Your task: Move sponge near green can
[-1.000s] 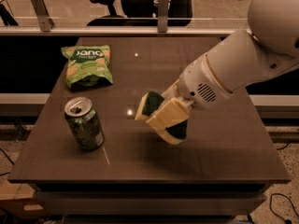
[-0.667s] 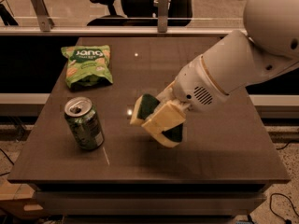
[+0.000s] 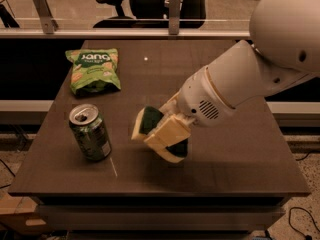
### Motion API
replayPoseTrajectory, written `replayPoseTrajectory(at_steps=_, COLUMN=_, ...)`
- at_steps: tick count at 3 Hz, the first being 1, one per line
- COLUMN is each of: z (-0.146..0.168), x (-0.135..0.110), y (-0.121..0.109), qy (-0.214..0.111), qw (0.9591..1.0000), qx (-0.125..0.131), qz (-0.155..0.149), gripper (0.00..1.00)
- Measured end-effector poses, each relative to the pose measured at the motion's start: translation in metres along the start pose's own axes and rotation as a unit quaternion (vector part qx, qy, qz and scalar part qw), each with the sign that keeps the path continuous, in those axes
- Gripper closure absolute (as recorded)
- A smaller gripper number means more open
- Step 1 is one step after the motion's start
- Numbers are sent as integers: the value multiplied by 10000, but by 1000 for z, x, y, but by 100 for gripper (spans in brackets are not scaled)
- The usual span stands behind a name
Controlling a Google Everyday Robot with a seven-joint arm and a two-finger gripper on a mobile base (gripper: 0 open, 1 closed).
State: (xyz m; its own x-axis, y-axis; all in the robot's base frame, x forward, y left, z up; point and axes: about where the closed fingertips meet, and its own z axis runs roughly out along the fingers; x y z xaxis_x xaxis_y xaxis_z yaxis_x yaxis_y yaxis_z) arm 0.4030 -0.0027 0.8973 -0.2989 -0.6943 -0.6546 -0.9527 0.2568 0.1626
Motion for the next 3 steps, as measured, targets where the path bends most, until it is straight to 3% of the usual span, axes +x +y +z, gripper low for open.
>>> replayPoseTrajectory(at_steps=3, z=21, x=-1, y=-6, qy=-352, qw=9993, qx=-104, qz=106, gripper=100)
